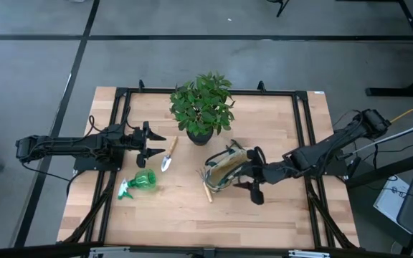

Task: Pick & Place Garden tools in Gardening bag
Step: Prepare the white gardening bag

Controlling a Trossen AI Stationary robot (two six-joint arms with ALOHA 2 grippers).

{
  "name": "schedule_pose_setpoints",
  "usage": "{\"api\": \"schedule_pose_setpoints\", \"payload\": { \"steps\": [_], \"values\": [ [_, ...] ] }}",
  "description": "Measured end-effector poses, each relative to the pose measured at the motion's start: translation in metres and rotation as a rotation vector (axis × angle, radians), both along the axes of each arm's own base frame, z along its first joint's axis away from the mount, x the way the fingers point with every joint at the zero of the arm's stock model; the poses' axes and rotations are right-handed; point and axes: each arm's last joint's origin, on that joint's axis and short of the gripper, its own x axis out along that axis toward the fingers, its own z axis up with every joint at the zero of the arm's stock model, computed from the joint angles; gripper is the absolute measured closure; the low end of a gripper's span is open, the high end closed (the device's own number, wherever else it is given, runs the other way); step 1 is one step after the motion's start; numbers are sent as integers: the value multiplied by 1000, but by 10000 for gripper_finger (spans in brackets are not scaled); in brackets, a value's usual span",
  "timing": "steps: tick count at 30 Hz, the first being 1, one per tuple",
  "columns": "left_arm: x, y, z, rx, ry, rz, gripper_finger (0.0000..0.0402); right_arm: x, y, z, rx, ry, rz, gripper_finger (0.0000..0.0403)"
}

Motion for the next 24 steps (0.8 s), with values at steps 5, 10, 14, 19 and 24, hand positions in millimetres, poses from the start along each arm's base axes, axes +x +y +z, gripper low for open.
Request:
{"api": "schedule_pose_setpoints", "payload": {
  "steps": [5,10,14,19,24],
  "values": [
    [0,0,0,0,0,0,178,-7,0,11,67,-15,82,226],
    [0,0,0,0,0,0,178,-8,0,12,94,-8,126,226],
    [0,0,0,0,0,0,178,-8,0,12,118,-2,113,226],
    [0,0,0,0,0,0,178,-8,0,12,203,21,59,226],
    [0,0,0,0,0,0,178,-8,1,13,233,24,41,226]
  ]
}}
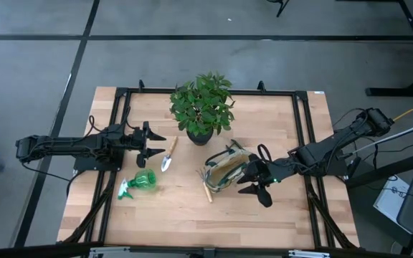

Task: Pick & Place Garden tools in Gardening bag
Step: Prepare the white gardening bag

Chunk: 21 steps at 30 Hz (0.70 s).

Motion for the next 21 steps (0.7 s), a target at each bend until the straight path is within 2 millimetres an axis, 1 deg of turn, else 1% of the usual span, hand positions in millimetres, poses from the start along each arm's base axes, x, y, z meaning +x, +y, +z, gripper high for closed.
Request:
{"api": "schedule_pose_setpoints", "payload": {
  "steps": [7,11,15,21],
  "values": [
    [0,0,0,0,0,1,178,1,1,3,16,-29,1,226],
    [0,0,0,0,0,0,178,0,4,5,98,-11,90,226],
    [0,0,0,0,0,0,178,-8,4,15,211,11,199,226],
    [0,0,0,0,0,0,178,-34,-8,33,285,45,227,226]
  ]
}}
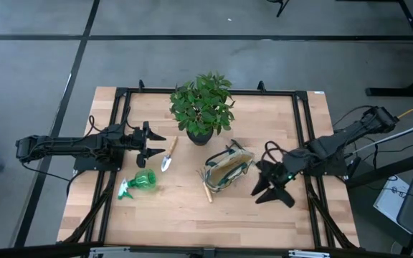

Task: Pick & Place Garden tools in Gardening bag
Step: Prepare the white gardening bag

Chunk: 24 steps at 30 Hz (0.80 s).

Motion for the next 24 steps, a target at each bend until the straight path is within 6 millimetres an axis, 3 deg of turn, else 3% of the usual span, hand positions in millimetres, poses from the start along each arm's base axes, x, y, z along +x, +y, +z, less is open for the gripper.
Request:
{"api": "schedule_pose_setpoints", "payload": {
  "steps": [6,10,15,24],
  "values": [
    [0,0,0,0,1,0,178,-29,-18,6,-52,79,-85,226],
    [0,0,0,0,0,0,178,-33,-27,2,-171,87,-258,226],
    [0,0,0,0,0,-1,178,-24,-32,-9,-380,70,-422,226],
    [0,0,0,0,0,0,178,1,-47,-26,-435,169,-510,226]
  ]
}}
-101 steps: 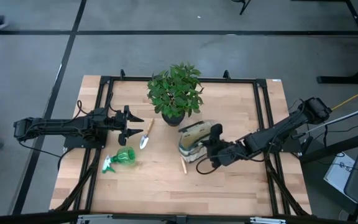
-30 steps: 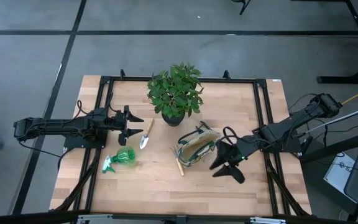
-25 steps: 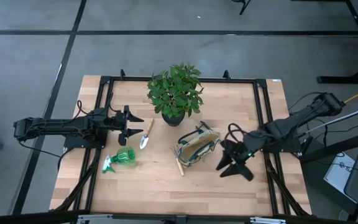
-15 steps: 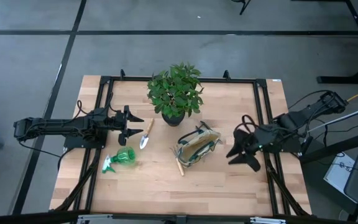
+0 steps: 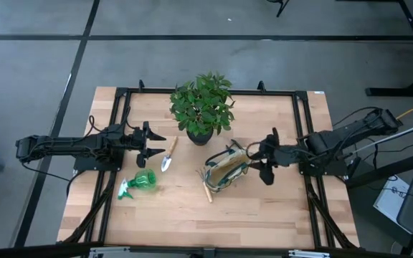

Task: Pick & Place Garden tools in Gardening bag
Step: Prepare the white gardening bag

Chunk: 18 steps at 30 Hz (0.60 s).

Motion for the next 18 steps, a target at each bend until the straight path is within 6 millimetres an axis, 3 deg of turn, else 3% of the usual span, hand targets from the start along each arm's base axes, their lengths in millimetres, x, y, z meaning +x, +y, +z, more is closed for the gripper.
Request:
{"api": "schedule_pose_setpoints", "payload": {
  "steps": [9,18],
  "values": [
    [0,0,0,0,0,0,178,9,-29,-5,-46,52,-83,227],
    [0,0,0,0,0,0,178,15,-34,-16,-172,138,31,227]
  ]
}}
